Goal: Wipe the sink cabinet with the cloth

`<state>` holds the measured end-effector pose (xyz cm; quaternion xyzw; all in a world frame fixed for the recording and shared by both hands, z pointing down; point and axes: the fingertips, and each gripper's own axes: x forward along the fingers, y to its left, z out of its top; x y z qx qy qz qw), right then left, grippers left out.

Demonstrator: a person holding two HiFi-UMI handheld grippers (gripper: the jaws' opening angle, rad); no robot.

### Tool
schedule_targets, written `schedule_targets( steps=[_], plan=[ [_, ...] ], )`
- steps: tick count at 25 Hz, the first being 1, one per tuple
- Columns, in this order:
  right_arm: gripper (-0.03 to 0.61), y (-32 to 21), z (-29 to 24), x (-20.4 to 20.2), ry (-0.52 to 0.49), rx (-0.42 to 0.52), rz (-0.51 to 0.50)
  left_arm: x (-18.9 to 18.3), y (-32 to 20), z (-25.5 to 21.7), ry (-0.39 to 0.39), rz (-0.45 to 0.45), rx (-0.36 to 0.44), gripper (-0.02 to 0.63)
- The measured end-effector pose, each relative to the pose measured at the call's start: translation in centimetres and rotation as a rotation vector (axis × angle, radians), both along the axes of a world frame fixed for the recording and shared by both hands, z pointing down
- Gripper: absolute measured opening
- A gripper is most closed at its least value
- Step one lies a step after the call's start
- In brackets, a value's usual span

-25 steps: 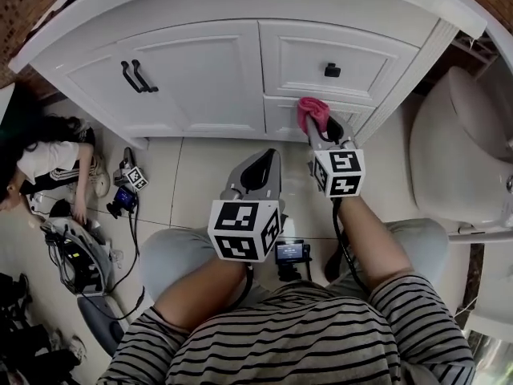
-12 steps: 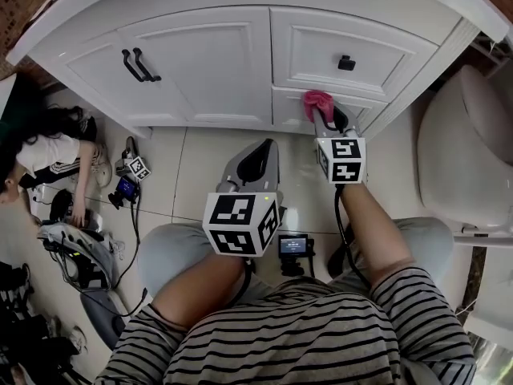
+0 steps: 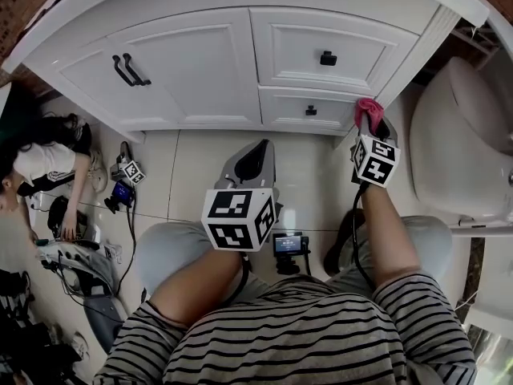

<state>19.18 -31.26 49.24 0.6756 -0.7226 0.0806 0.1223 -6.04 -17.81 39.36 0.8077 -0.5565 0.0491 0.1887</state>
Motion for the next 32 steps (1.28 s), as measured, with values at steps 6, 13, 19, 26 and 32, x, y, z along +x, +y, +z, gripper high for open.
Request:
schedule_targets(
  steps=[6, 13, 19, 26, 32],
  plan=[
    [0.098, 1.9, 0.8, -15.4, -0.008, 0.032, -0.393, 0.1, 0.2, -0.7, -0.011, 0.015, 0.027, -0.006],
    [0.098, 0.3, 5.0, -26.2, 0.12, -0.018, -0.576, -2.0, -0.2, -0.6, 0.026, -0.026, 0.011, -0.006],
    [0.098, -0.9, 5.7, -22.4, 0.169, -0.033, -0.503, -2.3, -0.7, -0.5, 0.043, -0.031, 0.008, -0.006],
    [0.095, 0.3, 5.1, -16.8, 0.196, -0.003, -0.465, -0.9, -0.8, 0.1, 0.014, -0.011, 0.001, -0.006],
    [0.092, -0.3, 5.6, -10.0, 0.185, -0.025, -0.322, 0.0, -0.6, 0.4, -0.01, 0.003, -0.002, -0.006]
  ],
)
